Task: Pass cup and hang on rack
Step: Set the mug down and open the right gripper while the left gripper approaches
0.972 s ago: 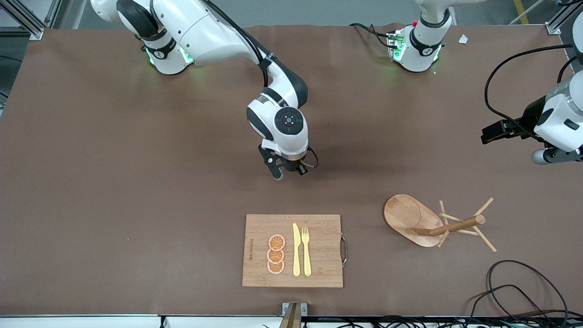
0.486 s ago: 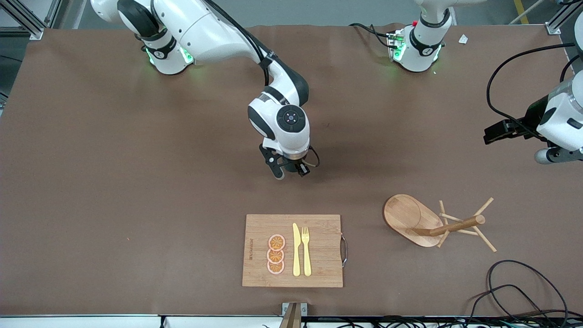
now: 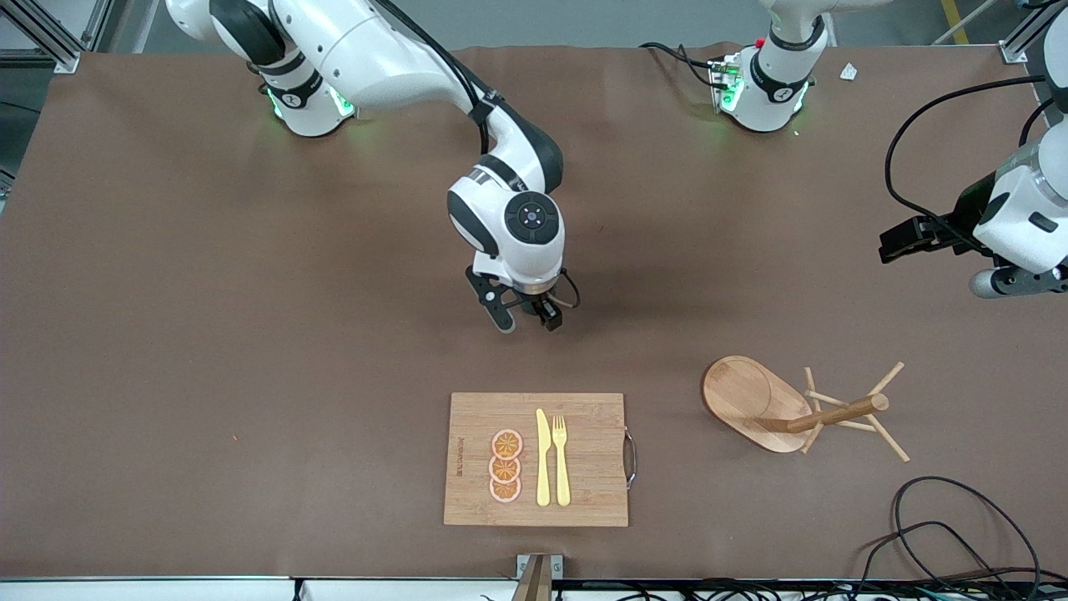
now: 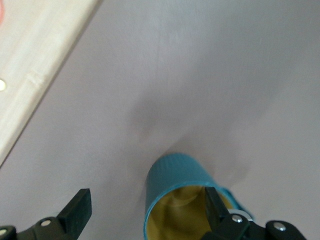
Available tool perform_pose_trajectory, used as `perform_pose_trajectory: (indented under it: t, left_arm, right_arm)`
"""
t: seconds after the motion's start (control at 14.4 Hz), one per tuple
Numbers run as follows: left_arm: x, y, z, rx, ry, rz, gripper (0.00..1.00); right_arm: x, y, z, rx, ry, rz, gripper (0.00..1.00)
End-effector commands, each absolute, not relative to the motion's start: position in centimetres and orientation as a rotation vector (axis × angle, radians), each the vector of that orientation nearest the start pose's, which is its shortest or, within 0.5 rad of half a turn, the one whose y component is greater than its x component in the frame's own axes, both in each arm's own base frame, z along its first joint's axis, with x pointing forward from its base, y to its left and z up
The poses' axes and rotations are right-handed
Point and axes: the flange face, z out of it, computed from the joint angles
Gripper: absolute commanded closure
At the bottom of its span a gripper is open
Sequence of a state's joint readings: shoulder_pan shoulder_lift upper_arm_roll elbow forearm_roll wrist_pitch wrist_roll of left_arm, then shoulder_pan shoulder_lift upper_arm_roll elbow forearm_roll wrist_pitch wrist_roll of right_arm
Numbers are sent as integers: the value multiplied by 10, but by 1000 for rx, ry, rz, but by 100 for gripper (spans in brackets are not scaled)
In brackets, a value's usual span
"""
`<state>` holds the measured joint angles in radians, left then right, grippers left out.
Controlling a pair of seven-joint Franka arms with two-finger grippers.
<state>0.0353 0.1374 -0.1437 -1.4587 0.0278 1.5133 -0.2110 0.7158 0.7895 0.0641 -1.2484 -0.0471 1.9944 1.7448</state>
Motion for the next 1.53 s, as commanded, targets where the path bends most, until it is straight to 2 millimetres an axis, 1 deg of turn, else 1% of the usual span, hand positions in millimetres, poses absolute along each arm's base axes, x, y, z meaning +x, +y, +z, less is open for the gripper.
perform_pose_trajectory:
  t: [0.0, 0.14, 0.21, 0.28, 0.42, 0.49, 0.56, 0.62, 0.69, 0.83, 0.9, 0.97, 1.04, 1.11, 1.25, 1.32, 1.39, 1.46]
  left_arm:
    - [580, -83, 606, -3092, -203, 106, 0]
    - [575, -111, 603, -3085, -284, 111, 0]
    - [572, -125, 602, -3079, -326, 115, 0]
    - [568, -142, 600, -3073, -368, 116, 0]
    - [559, -174, 597, -3038, -436, 101, 0]
    - [553, -194, 592, -3019, -440, 91, 0]
    - [546, -219, 586, -2997, -443, 65, 0]
    - [540, -240, 579, -2987, -442, 40, 0]
    - [531, -263, 567, -2985, -424, 19, 0]
    - [510, -308, 547, -2969, -393, -42, 0]
    - [499, -329, 537, -2955, -409, -97, 0]
    - [487, -349, 527, -2952, -419, -138, 0]
    - [475, -368, 516, -2952, -420, -175, 0]
    - [462, -385, 506, -2940, -406, -234, 0]
    - [440, -414, 480, -2896, -338, -329, 0]
    - [427, -434, 465, -2876, -324, -369, 0]
    - [417, -450, 450, -2855, -331, -402, 0]
    - [402, -471, 433, -2834, -342, -459, 0]
  right_arm:
    - [570, 464, 353, -2860, 1339, 20, 0]
    - [580, 437, 373, -2952, 1194, 45, 0]
    - [586, 419, 390, -2993, 1125, 55, 0]
    - [593, 395, 401, -3036, 1058, 85, 0]
    - [598, 358, 427, -3096, 921, 125, 0]
    - [599, 335, 438, -3125, 830, 144, 0]
    - [598, 314, 450, -3139, 762, 160, 0]
    - [601, 286, 463, -3137, 703, 175, 0]
    - [603, 257, 479, -3152, 613, 196, 0]
    - [607, 209, 502, -3165, 510, 224, 0]
    - [608, 185, 513, -3169, 441, 229, 0]
    - [612, 158, 520, -3165, 404, 236, 0]
    - [613, 135, 527, -3165, 350, 242, 0]
    - [615, 108, 533, -3161, 303, 245, 0]
    - [615, 62, 540, -3153, 243, 245, 0]
    - [613, 42, 541, -3151, 211, 248, 0]
    - [612, 27, 541, -3146, 198, 251, 0]
    - [611, 15, 542, -3145, 191, 247, 0]
